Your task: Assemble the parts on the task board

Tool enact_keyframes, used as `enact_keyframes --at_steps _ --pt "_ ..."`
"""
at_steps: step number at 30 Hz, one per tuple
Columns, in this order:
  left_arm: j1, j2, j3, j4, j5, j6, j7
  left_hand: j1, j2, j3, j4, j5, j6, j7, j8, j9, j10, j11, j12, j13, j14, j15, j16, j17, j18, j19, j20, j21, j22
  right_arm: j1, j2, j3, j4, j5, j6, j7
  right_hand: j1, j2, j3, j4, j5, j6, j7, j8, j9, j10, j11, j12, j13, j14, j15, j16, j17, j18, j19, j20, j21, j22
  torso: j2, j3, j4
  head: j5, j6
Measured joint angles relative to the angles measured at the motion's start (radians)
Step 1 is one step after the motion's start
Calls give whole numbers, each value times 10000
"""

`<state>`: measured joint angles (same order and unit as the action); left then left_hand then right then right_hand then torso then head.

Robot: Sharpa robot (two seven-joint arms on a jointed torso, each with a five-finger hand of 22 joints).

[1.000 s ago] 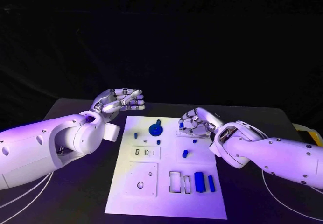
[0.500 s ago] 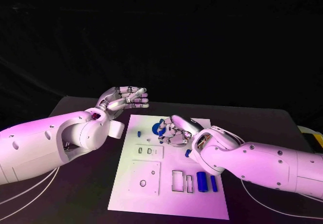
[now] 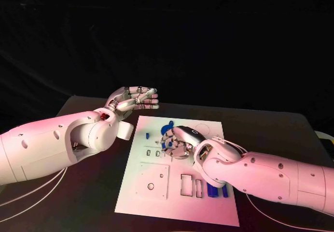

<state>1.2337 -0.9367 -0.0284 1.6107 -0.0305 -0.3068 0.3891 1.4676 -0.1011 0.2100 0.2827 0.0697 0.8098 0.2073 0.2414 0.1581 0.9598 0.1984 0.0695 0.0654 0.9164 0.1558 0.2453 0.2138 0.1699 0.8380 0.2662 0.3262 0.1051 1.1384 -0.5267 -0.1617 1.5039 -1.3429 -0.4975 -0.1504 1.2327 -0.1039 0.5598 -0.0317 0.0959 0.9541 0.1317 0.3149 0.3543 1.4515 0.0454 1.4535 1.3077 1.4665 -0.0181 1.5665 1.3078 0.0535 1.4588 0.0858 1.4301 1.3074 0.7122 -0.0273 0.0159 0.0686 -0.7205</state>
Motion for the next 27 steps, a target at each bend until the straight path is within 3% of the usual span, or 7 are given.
enact_keyframes --at_steps 15,27 --pt "0 45 0 -12 0 6 -8 0 0 0 0 0 0 0 0 1 0 0 0 0 0 0 -37 9 1 0 0 0 -8 -129 132 -1 -50 -531 295 -243 -189 -188 -69 14 -12 -1 -2 122 5 -32 -31 0 -1 0 0 0 -2 0 0 0 1 7 -5 -6 -16 90 -150" --pt "1 33 1 -19 0 9 -14 0 0 0 0 0 0 0 0 1 0 0 0 0 0 0 -36 8 1 0 0 0 -8 -198 211 -11 -113 -730 482 -330 -198 -200 -97 39 -19 -1 -3 206 7 -32 -31 0 -2 0 0 0 -2 1 0 1 -49 6 -13 -4 10 135 -221"
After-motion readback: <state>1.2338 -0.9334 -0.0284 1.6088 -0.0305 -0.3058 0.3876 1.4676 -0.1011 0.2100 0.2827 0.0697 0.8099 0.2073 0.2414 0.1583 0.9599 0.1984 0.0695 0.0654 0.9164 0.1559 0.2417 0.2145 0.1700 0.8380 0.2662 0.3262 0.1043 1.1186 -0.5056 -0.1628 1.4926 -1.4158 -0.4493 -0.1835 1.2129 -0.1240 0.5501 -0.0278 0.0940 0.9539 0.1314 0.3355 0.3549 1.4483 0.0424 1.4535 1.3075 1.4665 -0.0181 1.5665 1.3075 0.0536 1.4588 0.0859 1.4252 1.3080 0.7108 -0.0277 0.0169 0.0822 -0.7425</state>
